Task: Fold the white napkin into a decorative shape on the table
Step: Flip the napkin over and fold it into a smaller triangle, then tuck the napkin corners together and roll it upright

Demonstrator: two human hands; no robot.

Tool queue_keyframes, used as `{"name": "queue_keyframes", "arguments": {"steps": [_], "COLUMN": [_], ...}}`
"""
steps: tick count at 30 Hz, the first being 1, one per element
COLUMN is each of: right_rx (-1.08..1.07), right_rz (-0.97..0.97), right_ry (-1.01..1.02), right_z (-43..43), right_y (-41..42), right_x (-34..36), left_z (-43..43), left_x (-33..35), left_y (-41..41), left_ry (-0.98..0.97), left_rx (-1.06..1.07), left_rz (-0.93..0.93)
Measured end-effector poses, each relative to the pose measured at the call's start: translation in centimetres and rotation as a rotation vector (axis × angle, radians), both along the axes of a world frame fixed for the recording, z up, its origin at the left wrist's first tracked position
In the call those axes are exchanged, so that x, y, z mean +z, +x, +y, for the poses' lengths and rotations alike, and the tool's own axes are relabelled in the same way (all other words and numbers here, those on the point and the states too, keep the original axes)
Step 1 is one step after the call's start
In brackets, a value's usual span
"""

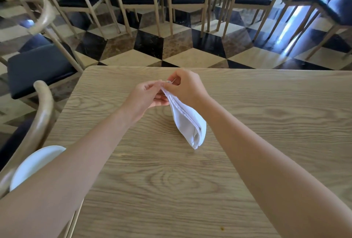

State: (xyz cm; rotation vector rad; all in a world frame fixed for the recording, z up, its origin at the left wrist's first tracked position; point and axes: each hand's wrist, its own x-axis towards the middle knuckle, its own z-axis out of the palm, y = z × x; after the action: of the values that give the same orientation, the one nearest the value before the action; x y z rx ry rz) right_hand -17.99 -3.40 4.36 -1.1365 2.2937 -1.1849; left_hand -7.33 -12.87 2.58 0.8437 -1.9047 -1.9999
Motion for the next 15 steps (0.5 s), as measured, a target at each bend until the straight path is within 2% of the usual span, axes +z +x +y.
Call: {"name": "queue_keyframes", "arguments": {"steps": [4,6,9,10,12,15], "right_rx": [0.048,0.076,0.062,0.013,-0.154,-0.313], "right_rz": [-0.084,-0.206,-0.384,-0.379,-0.233,0.002], "right_ry": [0.038,0.061,0.007,-0.027,-0.039,0.15], "right_z": [-0.2,0.1,1.6,2.5,5.1,9.2], "right_y": [0.4,0.6,1.1,1.5,2.6,5.5], "right_x": [-0.3,-0.5,-0.7,-0.9,-2.2,-4.5], "left_z": [-0.3,-0.6,-0.9,-0.9,-0.8,-0.7], "left_x": [0.0,-0.3,-0.8,-1.0,-1.2,-1.5], "left_y": [0.1,0.2,0.0,-0.1,-0.3,-0.5], "left_ry": [0.011,-0.004,0.013,0.025,0.038,0.029], "left_rx": [-0.013,-0.031,0.082,0.119,0.168,0.219], "left_rz": [-0.023,-0.069,-0.118,-0.119,-0.11,-0.125]}}
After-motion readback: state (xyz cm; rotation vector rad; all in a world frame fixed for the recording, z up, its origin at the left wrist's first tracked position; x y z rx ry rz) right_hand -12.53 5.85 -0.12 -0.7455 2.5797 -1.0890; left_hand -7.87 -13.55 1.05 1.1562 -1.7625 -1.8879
